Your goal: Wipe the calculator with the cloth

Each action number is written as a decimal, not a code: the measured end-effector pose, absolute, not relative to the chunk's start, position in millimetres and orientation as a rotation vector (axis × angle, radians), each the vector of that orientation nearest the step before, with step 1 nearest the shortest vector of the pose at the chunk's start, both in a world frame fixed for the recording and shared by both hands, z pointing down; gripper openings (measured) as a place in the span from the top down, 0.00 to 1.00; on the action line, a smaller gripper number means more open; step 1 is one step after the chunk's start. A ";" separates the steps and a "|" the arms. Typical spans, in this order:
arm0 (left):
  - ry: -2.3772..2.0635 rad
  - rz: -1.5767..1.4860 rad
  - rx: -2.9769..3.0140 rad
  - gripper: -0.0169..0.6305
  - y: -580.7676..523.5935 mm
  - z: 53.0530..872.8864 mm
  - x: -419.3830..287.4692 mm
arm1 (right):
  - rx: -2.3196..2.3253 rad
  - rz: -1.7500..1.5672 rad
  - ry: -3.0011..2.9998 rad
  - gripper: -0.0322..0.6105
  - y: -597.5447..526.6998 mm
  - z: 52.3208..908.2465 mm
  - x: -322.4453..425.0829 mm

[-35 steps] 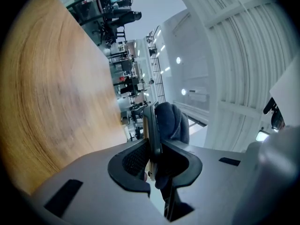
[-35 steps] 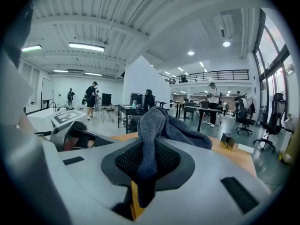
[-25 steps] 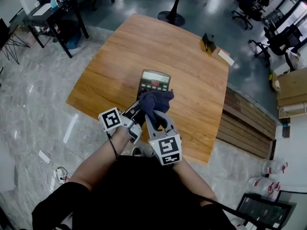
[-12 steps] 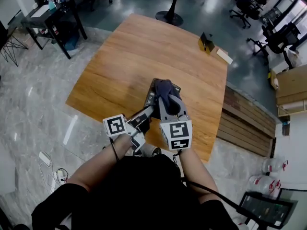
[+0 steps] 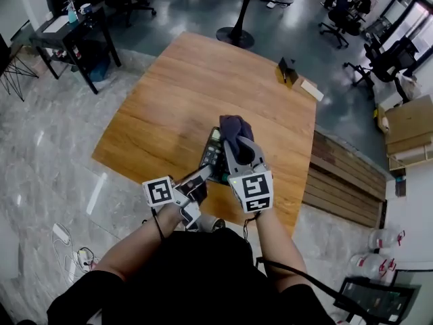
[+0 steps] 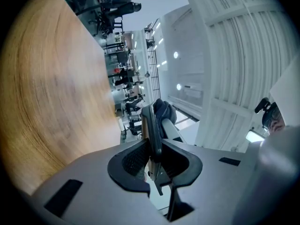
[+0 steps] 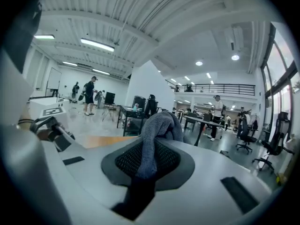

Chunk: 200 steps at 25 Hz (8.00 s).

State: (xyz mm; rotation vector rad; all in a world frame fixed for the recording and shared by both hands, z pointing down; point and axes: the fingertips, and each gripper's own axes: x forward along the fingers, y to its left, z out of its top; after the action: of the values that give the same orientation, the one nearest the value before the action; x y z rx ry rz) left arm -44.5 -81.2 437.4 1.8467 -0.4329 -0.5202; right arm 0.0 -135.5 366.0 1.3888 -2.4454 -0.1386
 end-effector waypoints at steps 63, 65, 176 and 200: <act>-0.313 -0.657 1.655 0.87 -79.9 395.2 -20.9 | 1.533 0.064 -2.583 0.87 -56.2 427.4 -4.1; -0.332 -0.654 1.643 0.87 -73.7 397.2 -26.1 | 1.524 0.074 -2.584 0.87 -45.9 427.7 -6.2; -0.293 -0.705 1.586 0.87 -112.1 389.2 -35.2 | 1.461 -0.186 -2.689 0.87 -62.5 408.0 -11.0; -0.420 -0.632 1.569 0.87 -128.7 459.4 -40.2 | 1.854 -0.017 -2.412 0.87 -79.6 442.1 121.1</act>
State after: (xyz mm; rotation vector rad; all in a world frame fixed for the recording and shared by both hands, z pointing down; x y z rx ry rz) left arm -40.2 -128.7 459.4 1.5688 -0.4200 -0.6318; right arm 121.1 -79.6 442.1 1.8544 -2.4123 -0.0171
